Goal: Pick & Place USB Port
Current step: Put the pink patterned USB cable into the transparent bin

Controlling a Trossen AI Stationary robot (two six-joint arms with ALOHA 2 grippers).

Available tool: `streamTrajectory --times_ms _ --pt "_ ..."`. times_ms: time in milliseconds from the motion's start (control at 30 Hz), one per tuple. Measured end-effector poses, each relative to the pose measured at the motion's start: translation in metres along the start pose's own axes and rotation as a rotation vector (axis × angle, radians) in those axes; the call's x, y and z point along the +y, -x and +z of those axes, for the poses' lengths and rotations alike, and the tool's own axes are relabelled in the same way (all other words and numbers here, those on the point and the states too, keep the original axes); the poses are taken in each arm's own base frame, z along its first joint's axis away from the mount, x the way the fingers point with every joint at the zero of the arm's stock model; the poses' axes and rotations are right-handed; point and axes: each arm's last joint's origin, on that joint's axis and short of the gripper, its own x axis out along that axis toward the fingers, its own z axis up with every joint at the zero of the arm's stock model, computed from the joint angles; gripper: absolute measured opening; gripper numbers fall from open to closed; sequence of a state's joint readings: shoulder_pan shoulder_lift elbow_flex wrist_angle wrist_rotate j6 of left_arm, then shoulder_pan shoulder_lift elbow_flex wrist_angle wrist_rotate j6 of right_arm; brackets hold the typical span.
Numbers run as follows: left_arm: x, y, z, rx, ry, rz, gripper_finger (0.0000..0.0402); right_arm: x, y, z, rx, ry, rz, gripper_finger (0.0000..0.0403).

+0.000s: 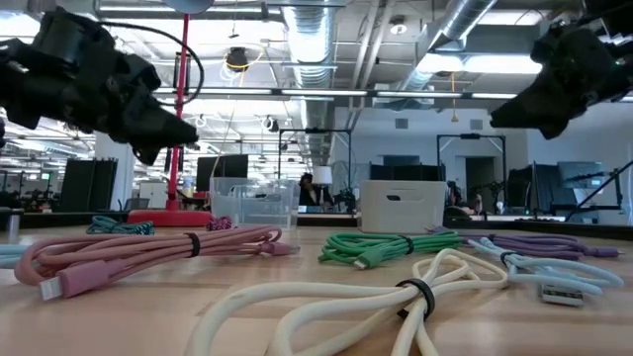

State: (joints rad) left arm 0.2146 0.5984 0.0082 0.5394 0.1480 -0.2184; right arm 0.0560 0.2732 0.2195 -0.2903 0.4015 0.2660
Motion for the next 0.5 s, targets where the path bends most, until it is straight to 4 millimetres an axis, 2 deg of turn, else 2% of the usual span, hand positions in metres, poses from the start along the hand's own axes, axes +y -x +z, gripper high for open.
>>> streamTrajectory --times_ms 267,500 --pt "0.0 -0.019 0.012 0.055 0.019 0.038 0.0091 -0.001 -0.001 0.004 -0.038 0.028 -0.011 0.0107" --pt "-0.013 -0.045 0.021 0.131 0.036 -0.032 0.0139 -0.002 -0.001 0.005 -0.04 0.065 -0.027 0.0107"
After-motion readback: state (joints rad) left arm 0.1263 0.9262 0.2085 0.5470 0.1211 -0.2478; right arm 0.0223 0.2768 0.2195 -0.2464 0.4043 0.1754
